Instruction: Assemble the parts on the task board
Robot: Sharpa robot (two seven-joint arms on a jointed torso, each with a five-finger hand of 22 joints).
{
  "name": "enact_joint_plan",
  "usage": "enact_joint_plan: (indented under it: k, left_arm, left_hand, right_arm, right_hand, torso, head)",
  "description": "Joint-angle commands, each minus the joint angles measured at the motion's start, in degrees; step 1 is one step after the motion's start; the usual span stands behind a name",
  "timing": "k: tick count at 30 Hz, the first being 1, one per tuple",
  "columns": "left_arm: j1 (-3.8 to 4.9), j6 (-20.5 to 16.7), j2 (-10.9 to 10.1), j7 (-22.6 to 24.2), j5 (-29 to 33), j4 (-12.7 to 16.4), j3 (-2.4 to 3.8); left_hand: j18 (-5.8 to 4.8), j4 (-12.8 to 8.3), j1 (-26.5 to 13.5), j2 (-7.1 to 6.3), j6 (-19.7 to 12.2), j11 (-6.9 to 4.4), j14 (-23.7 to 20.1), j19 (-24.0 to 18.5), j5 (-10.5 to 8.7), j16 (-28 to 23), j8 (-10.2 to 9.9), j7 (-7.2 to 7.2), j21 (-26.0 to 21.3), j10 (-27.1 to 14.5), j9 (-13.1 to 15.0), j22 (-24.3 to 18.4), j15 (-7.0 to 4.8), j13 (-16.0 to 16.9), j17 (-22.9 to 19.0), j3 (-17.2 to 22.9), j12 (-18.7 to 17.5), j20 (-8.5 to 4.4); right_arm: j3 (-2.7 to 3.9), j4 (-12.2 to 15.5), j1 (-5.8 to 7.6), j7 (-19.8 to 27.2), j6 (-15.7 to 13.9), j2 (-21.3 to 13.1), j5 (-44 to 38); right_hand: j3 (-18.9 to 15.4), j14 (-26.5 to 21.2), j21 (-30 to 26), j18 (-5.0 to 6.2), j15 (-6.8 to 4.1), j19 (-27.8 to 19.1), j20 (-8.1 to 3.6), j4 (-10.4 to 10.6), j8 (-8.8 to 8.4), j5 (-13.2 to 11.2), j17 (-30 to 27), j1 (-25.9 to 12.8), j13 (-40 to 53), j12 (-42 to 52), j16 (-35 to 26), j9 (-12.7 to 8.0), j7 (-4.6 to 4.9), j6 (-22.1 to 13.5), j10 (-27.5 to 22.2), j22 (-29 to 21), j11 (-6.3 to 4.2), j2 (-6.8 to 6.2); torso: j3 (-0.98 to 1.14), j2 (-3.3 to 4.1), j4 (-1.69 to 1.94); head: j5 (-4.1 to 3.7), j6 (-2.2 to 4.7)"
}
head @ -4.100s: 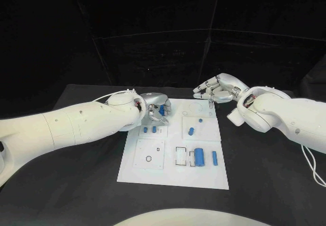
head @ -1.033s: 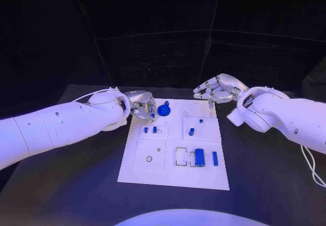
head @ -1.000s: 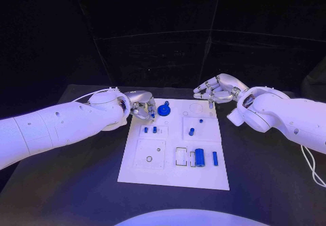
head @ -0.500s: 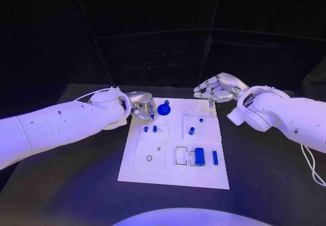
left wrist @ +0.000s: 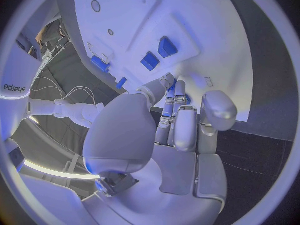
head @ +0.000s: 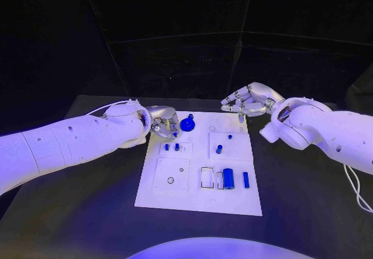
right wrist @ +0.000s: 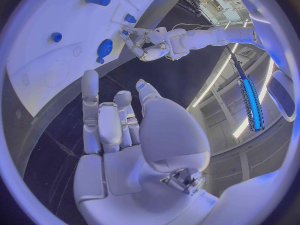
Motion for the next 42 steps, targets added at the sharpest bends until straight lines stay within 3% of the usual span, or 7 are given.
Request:
enact_joint_plan:
  k: [1,24,38,42]
  left_arm:
    - [-0.03,1.0,0.1,-0.1,0.2,-0.1,-0.03]
    - [-0.06,2.4,0.7,-1.7,0.2,-1.0,-0.04]
    - [-0.06,1.1,0.4,-1.7,0.2,-0.9,-0.04]
    - [-0.06,0.6,0.1,-1.8,0.2,-1.0,-0.03]
  left_hand:
    - [-0.78,0.0,-0.6,-0.15,0.3,-0.03,1.1,0.0,0.14,-0.2,0.0,-0.29,-0.1,0.3,0.0,-0.2,-0.04,0.0,-0.1,-0.4,-0.4,-0.08]
    - [-0.71,0.0,-1.3,-0.9,-2.1,0.97,0.7,-0.6,0.14,-0.6,-2.3,0.66,-0.9,-1.8,-0.5,-0.8,0.73,-0.1,-1.1,-1.3,-2.4,0.48]
    - [-0.59,-0.1,-1.7,-2.15,-8.7,1.35,0.5,-0.8,0.14,-0.7,-6.8,1.33,-1.2,-3.6,-0.7,-0.9,1.08,-0.1,-1.8,-1.8,-3.4,0.93]
    - [-0.56,-0.1,-1.7,-2.29,-10.0,1.42,0.5,-0.8,0.14,-0.7,-7.6,1.22,-1.3,-4.1,-0.7,-1.0,1.13,-0.1,-2.0,-2.0,-3.7,0.98]
  right_arm:
    - [0.03,0.0,0.1,0.5,0.3,0.1,0.0]
    - [0.03,0.0,0.1,0.4,0.3,0.0,0.0]
    - [0.03,-0.1,0.1,0.2,0.0,-0.2,0.0]
    - [0.03,-0.2,0.1,-1.3,0.2,-0.4,-0.9]
  right_hand:
    - [0.0,0.4,-0.3,0.8,-0.35,-0.5,-0.11,0.3,0.33,0.4,-0.1,0.0,-0.1,-0.3,-0.4,-0.1,0.15,-0.4,-0.2,-0.1,0.12,0.52]
    - [0.0,0.4,-0.3,0.8,-0.35,-0.5,-0.11,0.3,0.33,0.4,-0.1,0.0,-0.1,-0.3,-0.4,-0.1,0.15,-0.4,-0.2,-0.1,0.12,0.52]
    - [0.1,0.4,-0.5,0.8,-0.36,-0.4,-0.12,0.5,0.37,0.4,-0.5,0.1,-0.9,-0.9,-0.8,-0.1,0.15,-0.4,-0.6,-0.2,0.12,0.5]
    - [0.4,0.4,-1.3,0.78,-0.32,-0.4,-0.1,0.8,0.39,0.5,-1.1,0.7,-9.5,-9.1,-1.6,-0.1,0.2,-0.8,-5.6,-0.7,0.2,0.26]
  torso:
    - [0.01,-0.03,0.01]
    - [-0.02,-0.04,0.02]
    - [-0.05,-0.04,0.05]
    - [-0.08,-0.04,0.05]
  head:
    - [-0.01,0.01]
    - [-0.19,-0.18]
    - [-0.22,-0.07]
    - [-0.23,-0.03]
